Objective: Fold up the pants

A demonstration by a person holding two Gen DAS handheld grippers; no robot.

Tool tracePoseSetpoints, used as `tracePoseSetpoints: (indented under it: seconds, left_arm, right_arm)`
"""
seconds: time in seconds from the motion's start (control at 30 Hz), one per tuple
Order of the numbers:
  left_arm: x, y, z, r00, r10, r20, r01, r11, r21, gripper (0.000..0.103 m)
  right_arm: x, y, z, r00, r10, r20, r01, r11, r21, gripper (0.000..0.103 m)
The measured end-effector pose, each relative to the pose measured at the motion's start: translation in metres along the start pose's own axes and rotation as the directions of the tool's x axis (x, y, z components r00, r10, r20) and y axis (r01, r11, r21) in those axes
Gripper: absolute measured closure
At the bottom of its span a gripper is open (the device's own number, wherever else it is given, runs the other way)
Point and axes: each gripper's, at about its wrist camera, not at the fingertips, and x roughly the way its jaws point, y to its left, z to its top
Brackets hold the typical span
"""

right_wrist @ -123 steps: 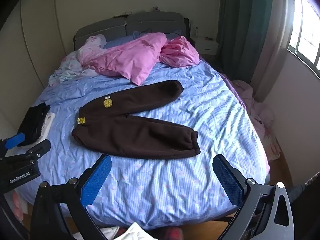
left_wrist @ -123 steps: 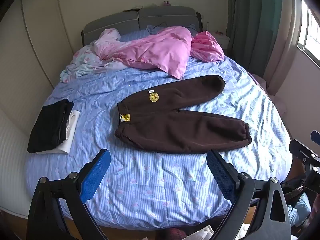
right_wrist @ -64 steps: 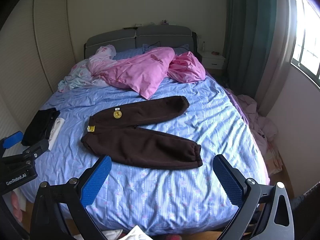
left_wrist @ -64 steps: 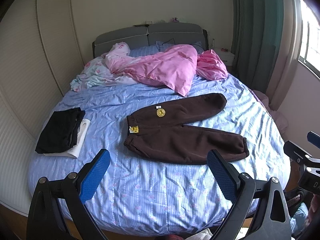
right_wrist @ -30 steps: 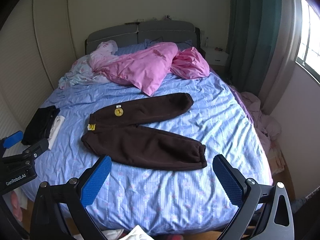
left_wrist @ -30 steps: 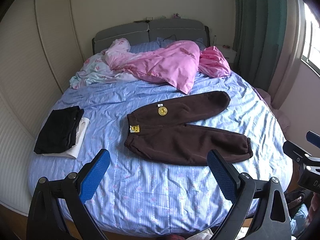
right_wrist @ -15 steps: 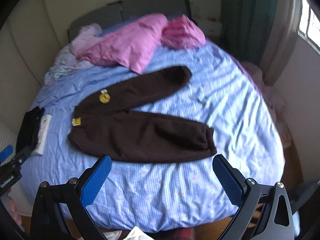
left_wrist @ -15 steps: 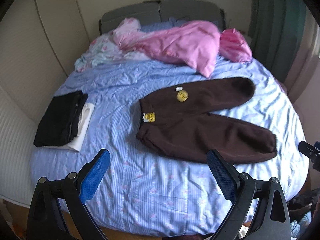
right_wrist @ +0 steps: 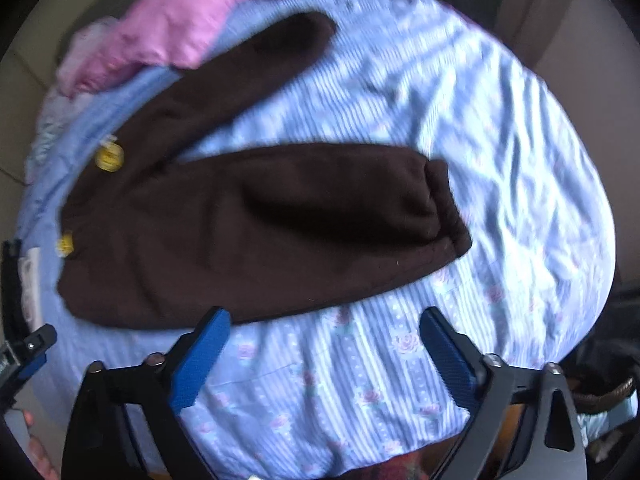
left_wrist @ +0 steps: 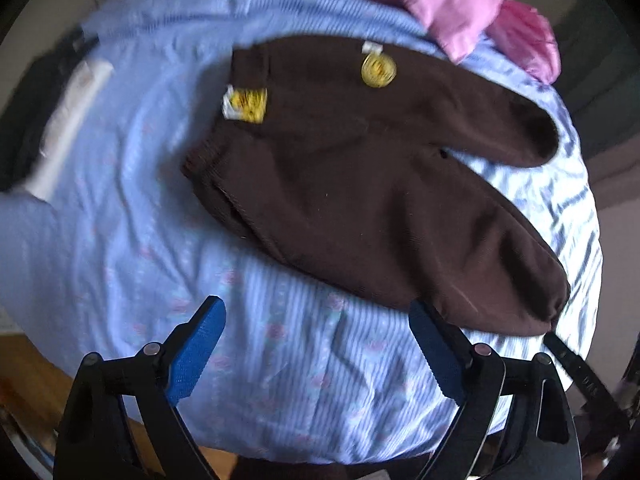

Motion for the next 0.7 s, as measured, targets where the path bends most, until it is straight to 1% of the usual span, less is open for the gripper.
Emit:
tracePoseSetpoints:
  seconds: [0.07, 0.13, 0.2, 0.27, 0.37, 0.4, 0.43, 0.47, 0.53, 0.57, 0.6, 0.63, 0.67, 0.7]
  left_arm:
    - [0.019, -0.001, 0.004, 1.000, 0.011, -0.028, -0.011, 1.000, -0.022, 0.010]
    - [0.037, 0.000, 0.010, 0.998, 0.027, -0.059, -0.030, 0.999, -0.045, 0.015]
    - [0.051, 0.004, 0.015, 0.996, 0.015, -0.086, -0.022, 0.996, -0.085, 0.015]
    - [0.062, 0.007, 0.020, 0.995, 0.001, -0.104, -0.014, 0.992, -0.127, 0.017]
    - [0.078, 0.009, 0.027, 0.992, -0.009, -0.127, -0.014, 0.984, -0.175, 0.023]
    - [0.084, 0.010, 0.029, 0.990, -0.017, -0.140, -0.010, 0.982, -0.189, 0.030]
    - [0.090, 0.010, 0.029, 0.987, -0.024, -0.159, -0.009, 0.979, -0.204, 0.038]
    - [0.095, 0.009, 0.029, 0.984, -0.030, -0.173, -0.007, 0.977, -0.212, 0.041]
    - [0.098, 0.008, 0.027, 0.983, -0.033, -0.179, -0.006, 0.976, -0.216, 0.050]
    - [0.097, 0.007, 0.025, 0.984, -0.035, -0.175, -0.004, 0.977, -0.214, 0.054]
    - [0.093, 0.005, 0.022, 0.985, -0.034, -0.167, -0.001, 0.979, -0.205, 0.060]
    - [0.090, 0.003, 0.019, 0.987, -0.029, -0.157, -0.002, 0.982, -0.191, 0.064]
    - [0.085, -0.001, 0.016, 0.989, -0.023, -0.147, -0.003, 0.985, -0.175, 0.066]
    - [0.080, -0.004, 0.013, 0.990, -0.017, -0.138, -0.006, 0.987, -0.161, 0.068]
  right_arm:
    - [0.018, -0.004, 0.006, 0.999, 0.005, -0.037, -0.004, 0.999, 0.042, 0.011]
    - [0.036, -0.005, 0.012, 0.998, -0.010, -0.062, 0.013, 0.998, 0.057, 0.012]
    - [0.053, -0.004, 0.018, 0.995, -0.001, -0.097, 0.009, 0.997, 0.076, 0.019]
    - [0.067, -0.004, 0.022, 0.992, 0.004, -0.127, 0.008, 0.995, 0.097, 0.020]
    - [0.084, -0.001, 0.027, 0.987, -0.012, -0.160, 0.028, 0.994, 0.102, 0.022]
    - [0.087, 0.001, 0.028, 0.986, -0.023, -0.167, 0.039, 0.995, 0.094, 0.027]
    - [0.091, 0.003, 0.029, 0.984, -0.033, -0.174, 0.047, 0.996, 0.081, 0.028]
    - [0.094, 0.004, 0.030, 0.983, -0.036, -0.180, 0.050, 0.996, 0.070, 0.030]
    - [0.097, 0.004, 0.034, 0.982, -0.039, -0.184, 0.053, 0.996, 0.073, 0.038]
    - [0.096, 0.003, 0.035, 0.981, -0.042, -0.188, 0.058, 0.995, 0.076, 0.046]
    - [0.095, 0.000, 0.036, 0.981, -0.046, -0.190, 0.062, 0.995, 0.079, 0.056]
    - [0.094, -0.002, 0.037, 0.981, -0.045, -0.189, 0.062, 0.995, 0.083, 0.062]
    - [0.092, -0.004, 0.037, 0.982, -0.032, -0.187, 0.050, 0.995, 0.090, 0.071]
    - [0.091, -0.006, 0.037, 0.982, -0.015, -0.188, 0.034, 0.995, 0.098, 0.078]
